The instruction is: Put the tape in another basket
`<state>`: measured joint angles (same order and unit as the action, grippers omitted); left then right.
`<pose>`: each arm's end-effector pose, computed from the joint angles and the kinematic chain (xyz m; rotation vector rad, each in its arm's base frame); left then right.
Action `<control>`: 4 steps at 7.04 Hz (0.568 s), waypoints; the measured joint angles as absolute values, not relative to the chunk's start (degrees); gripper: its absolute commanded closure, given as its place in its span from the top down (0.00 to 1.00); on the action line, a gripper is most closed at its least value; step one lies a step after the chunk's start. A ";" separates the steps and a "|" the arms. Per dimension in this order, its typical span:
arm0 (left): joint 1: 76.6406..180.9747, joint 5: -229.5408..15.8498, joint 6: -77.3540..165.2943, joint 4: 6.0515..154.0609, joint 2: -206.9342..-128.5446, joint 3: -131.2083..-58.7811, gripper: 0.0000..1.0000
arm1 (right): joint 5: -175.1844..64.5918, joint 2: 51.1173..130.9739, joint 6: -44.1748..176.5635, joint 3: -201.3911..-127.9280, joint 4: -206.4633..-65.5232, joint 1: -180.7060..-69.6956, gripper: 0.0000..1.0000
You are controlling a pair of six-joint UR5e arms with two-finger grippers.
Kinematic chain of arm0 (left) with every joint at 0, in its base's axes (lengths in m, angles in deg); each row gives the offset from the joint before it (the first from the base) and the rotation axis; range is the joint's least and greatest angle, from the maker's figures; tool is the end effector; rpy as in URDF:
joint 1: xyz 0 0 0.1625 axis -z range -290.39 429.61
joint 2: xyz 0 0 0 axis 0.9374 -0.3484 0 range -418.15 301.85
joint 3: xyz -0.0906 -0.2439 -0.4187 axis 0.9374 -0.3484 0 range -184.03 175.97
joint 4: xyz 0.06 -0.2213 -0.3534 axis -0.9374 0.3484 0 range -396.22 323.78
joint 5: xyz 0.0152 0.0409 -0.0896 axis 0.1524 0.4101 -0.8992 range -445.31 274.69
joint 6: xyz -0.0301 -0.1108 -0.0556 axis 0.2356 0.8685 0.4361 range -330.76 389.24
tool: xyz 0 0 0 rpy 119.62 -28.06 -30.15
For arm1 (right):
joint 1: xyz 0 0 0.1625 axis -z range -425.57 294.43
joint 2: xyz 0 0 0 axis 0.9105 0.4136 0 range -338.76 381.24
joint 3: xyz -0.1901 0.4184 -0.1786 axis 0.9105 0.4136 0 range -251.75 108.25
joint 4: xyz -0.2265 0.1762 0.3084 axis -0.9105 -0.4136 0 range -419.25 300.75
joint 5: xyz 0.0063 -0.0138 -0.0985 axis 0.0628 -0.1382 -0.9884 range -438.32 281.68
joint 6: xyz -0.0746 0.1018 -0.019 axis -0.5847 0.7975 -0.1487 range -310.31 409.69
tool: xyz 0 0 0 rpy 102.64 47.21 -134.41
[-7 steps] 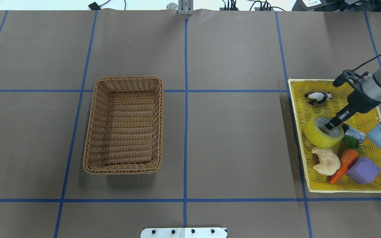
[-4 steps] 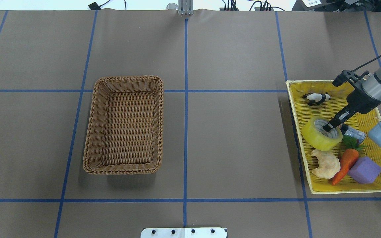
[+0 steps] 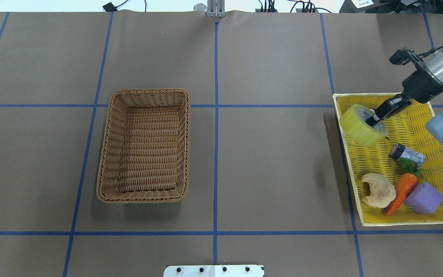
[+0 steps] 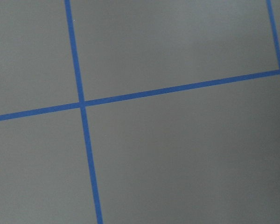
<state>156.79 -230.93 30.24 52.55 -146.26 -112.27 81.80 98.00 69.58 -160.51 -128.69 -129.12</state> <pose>-0.0044 -0.4830 0.5863 0.2109 0.9728 0.1573 -0.2603 -0.5531 0.5423 -0.0131 -1.2928 -0.4452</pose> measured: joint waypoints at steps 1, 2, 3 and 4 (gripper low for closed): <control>156.66 -234.63 34.02 52.97 -148.12 -112.61 0.98 | 83.61 94.99 75.01 -160.58 -128.51 -129.31 0.00; 156.37 -237.36 38.71 54.38 -149.97 -112.80 0.98 | 85.90 92.49 78.53 -160.74 -128.40 -129.41 0.00; 155.85 -238.77 43.54 57.59 -150.99 -112.80 0.98 | 89.62 90.83 80.20 -160.87 -128.33 -129.49 0.00; 155.07 -239.32 47.88 61.00 -151.40 -112.80 0.98 | 94.71 90.08 80.77 -160.98 -128.28 -129.68 0.00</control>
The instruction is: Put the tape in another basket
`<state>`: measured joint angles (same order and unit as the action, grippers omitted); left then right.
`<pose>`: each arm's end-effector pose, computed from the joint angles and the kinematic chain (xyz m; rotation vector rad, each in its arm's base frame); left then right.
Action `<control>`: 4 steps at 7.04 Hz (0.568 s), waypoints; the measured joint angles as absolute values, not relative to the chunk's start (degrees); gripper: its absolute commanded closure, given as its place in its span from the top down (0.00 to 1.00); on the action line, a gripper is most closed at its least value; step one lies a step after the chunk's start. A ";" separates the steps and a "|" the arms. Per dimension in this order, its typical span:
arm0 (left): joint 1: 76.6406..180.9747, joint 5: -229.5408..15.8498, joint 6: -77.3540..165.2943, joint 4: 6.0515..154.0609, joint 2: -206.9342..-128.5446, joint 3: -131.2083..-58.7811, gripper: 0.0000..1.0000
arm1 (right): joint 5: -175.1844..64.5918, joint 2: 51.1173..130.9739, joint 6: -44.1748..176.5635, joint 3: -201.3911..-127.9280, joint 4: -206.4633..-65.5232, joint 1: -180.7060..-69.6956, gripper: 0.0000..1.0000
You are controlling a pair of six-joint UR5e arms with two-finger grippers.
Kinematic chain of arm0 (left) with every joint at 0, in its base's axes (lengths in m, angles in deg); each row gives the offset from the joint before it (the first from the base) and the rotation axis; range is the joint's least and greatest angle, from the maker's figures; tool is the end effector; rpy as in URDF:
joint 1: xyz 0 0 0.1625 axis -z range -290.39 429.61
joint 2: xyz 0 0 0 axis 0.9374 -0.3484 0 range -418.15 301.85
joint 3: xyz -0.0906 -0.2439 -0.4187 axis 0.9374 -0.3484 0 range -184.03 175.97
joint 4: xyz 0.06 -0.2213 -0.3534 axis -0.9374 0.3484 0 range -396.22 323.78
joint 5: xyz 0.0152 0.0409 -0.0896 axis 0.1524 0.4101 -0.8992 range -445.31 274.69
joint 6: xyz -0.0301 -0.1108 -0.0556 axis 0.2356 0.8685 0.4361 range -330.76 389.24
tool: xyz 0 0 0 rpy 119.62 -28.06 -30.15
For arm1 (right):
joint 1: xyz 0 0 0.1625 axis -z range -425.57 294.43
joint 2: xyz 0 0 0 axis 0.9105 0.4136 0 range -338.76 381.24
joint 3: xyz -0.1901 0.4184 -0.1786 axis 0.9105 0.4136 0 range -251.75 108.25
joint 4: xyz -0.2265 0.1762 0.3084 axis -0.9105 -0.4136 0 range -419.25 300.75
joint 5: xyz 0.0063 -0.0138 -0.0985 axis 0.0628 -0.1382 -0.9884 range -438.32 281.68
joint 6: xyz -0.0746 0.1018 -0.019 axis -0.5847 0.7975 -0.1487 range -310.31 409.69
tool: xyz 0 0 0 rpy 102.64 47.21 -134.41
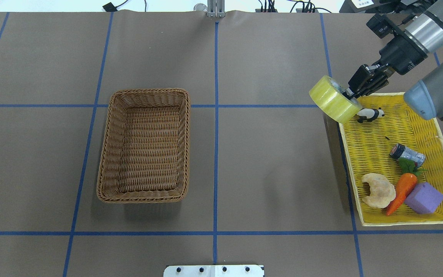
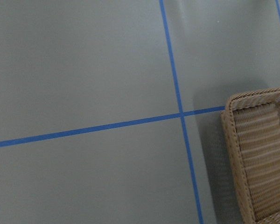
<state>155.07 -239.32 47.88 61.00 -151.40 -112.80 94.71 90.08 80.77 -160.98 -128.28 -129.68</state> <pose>0.0219 -0.5126 0.5049 0.2265 1.1568 0.0681 -0.2724 -0.5765 0.4288 -0.1406 -1.4890 -0.4483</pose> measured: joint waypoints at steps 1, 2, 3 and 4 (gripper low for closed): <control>154.18 -239.53 51.60 63.96 -151.59 -112.88 0.98 | 100.45 89.78 80.88 -161.01 -128.25 -129.97 0.00; 153.25 -239.61 55.17 66.92 -151.71 -112.95 0.98 | 106.47 89.67 80.82 -161.04 -128.24 -130.25 0.00; 151.84 -239.63 59.29 70.20 -151.90 -112.98 0.98 | 112.03 89.59 80.43 -161.03 -128.24 -130.53 0.00; 150.30 -239.76 64.18 73.69 -152.39 -113.00 0.98 | 116.75 89.51 78.96 -160.89 -128.36 -130.74 0.00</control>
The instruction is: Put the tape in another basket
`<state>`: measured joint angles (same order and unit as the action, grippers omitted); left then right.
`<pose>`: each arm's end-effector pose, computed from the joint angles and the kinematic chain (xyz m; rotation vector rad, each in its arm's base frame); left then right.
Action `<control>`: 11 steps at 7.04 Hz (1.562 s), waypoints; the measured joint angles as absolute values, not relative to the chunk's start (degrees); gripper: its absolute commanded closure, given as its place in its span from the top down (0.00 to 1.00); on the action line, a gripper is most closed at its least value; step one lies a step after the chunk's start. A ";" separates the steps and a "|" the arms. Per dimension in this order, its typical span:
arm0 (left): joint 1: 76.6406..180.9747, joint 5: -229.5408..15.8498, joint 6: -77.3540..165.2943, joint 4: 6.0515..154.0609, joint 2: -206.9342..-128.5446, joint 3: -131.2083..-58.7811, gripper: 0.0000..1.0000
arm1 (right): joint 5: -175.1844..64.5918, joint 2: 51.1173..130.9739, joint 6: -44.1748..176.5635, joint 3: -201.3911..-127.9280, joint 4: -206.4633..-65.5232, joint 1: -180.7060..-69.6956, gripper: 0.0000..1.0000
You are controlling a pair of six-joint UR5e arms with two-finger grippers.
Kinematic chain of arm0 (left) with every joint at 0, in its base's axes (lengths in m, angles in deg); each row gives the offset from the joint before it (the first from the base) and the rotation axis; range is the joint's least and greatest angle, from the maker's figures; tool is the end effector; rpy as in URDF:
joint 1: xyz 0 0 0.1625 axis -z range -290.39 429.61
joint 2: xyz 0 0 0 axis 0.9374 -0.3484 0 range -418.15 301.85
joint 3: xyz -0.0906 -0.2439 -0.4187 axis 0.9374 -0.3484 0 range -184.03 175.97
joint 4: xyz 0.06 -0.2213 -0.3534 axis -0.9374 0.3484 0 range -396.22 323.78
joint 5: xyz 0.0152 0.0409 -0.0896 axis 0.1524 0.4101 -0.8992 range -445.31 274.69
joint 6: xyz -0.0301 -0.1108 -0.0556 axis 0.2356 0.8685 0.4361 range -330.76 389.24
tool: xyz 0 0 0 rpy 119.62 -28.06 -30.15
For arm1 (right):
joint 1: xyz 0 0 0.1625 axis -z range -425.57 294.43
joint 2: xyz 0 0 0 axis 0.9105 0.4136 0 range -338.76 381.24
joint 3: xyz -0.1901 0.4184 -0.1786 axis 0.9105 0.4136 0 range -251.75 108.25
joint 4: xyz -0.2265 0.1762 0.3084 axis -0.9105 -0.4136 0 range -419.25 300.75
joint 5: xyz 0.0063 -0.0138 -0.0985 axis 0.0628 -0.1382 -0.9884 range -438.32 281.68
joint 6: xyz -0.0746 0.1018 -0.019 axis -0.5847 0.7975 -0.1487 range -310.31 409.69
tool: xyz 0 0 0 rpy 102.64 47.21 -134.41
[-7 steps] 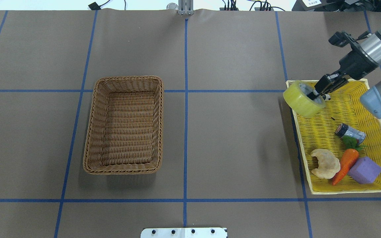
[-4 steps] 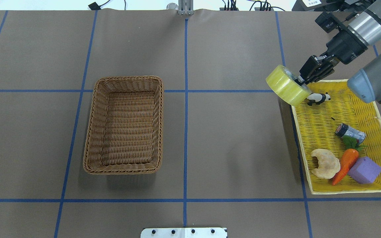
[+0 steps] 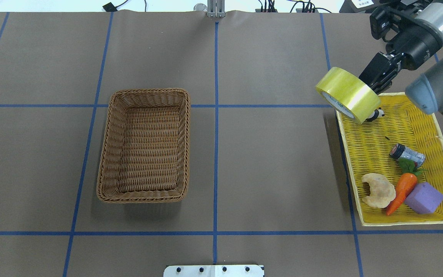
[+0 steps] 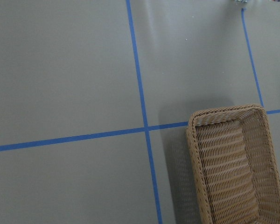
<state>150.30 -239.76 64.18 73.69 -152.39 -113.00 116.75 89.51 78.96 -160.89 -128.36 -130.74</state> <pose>0.0651 -0.5103 0.4687 0.2165 1.2318 0.0355 -0.2462 -0.5562 0.3870 -0.3372 -1.7752 -0.6094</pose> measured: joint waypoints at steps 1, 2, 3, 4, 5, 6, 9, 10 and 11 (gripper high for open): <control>148.97 -240.37 69.65 76.90 -153.53 -113.00 0.98 | 120.96 89.42 75.95 -160.58 -129.36 -130.85 0.00; 147.82 -241.20 75.42 79.18 -155.62 -112.98 0.98 | 125.70 89.33 70.56 -160.37 -132.95 -130.91 0.00; 146.60 -241.57 80.84 80.24 -158.44 -112.97 0.98 | 130.65 89.27 63.55 -160.43 -138.54 -130.94 0.00; 145.02 -241.60 85.66 80.53 -161.51 -112.87 0.98 | 133.82 88.94 58.22 -160.53 -143.42 -130.95 0.00; 143.09 -241.43 89.95 80.65 -164.43 -112.63 0.98 | 136.18 87.84 53.68 -160.65 -149.06 -130.91 0.00; 141.40 -241.21 92.97 80.79 -166.80 -112.22 0.98 | 138.15 86.45 49.54 -160.86 -155.01 -130.72 0.00; 136.17 -237.92 102.60 81.49 -174.73 -110.97 0.98 | 142.04 81.01 40.49 -161.08 -171.12 -128.70 0.00; 134.93 -235.06 107.95 84.19 -176.72 -110.51 0.98 | 143.21 79.27 37.25 -160.99 -176.13 -127.28 0.00; 133.39 -231.31 115.14 90.12 -177.82 -109.47 0.98 | 144.38 77.63 33.99 -160.99 -180.95 -125.80 0.00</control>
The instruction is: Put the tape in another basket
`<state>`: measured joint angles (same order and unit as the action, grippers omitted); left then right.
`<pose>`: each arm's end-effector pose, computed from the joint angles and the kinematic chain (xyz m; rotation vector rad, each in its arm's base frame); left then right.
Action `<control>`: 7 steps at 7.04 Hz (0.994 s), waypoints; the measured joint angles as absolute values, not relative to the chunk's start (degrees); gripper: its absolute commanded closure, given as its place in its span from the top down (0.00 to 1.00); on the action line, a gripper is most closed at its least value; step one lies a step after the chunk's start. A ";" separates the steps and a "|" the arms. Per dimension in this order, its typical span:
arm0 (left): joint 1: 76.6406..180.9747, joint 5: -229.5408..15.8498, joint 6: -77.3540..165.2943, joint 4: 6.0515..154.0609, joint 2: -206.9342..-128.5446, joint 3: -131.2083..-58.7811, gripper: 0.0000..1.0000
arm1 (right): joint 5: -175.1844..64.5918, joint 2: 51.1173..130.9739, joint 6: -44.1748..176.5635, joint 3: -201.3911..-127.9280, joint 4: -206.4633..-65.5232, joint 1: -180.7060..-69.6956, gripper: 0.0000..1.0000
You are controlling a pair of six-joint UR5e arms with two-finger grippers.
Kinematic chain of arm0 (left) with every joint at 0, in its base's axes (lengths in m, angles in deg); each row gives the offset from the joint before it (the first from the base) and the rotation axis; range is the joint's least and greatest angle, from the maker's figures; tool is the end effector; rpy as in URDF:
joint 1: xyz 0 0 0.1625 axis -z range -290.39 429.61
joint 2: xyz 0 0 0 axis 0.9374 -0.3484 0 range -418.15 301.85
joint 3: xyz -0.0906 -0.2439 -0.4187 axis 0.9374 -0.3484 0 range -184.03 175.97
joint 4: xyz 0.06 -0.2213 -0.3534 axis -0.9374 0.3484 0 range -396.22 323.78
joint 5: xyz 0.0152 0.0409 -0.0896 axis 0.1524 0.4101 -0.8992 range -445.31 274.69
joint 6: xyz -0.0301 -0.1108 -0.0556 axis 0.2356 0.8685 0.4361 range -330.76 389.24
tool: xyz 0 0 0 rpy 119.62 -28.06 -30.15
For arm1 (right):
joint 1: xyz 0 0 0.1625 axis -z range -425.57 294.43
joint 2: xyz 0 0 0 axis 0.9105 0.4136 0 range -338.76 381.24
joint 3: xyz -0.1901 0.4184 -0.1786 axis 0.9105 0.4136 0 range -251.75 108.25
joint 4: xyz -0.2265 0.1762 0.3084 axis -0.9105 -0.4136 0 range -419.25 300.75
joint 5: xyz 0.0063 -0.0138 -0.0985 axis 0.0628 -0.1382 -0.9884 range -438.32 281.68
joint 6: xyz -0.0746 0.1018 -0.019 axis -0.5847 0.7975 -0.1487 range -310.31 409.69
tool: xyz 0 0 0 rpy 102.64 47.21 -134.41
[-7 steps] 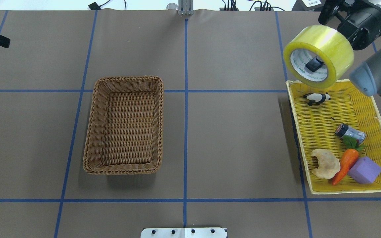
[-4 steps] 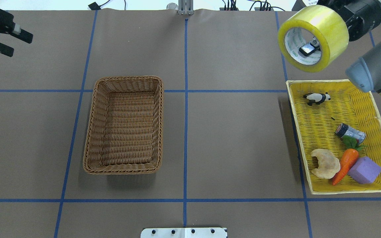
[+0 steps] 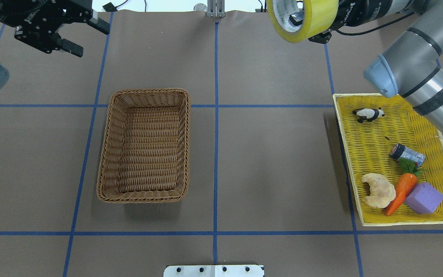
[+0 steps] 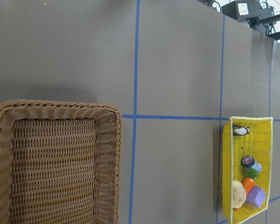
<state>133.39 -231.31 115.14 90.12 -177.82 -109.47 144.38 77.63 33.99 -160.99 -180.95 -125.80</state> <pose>0.2454 -0.5608 0.2197 0.0584 1.4883 -0.1478 -0.3165 -0.6330 0.2678 -0.2781 -2.3376 -0.4200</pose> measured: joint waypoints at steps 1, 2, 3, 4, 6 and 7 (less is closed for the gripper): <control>131.22 -226.43 124.22 98.50 -178.32 -107.94 0.98 | 145.75 76.18 31.32 -161.06 -185.26 -124.45 0.00; 128.79 -220.87 132.69 106.45 -178.72 -106.54 0.98 | 147.15 75.15 29.25 -161.16 -188.79 -123.35 0.00; 126.76 -216.02 138.86 111.91 -179.46 -105.60 0.98 | 148.51 74.12 26.68 -161.25 -192.55 -122.22 0.00; 125.45 -212.21 143.94 115.38 -180.71 -104.84 0.98 | 150.50 72.87 22.91 -161.48 -197.42 -120.77 0.00; 123.67 -205.11 155.14 123.88 -182.42 -102.62 0.98 | 154.54 70.29 16.31 -162.35 -206.85 -118.20 0.00; 122.90 -202.34 159.39 127.54 -182.72 -101.70 0.98 | 156.32 69.54 13.53 -162.56 -209.85 -117.19 0.00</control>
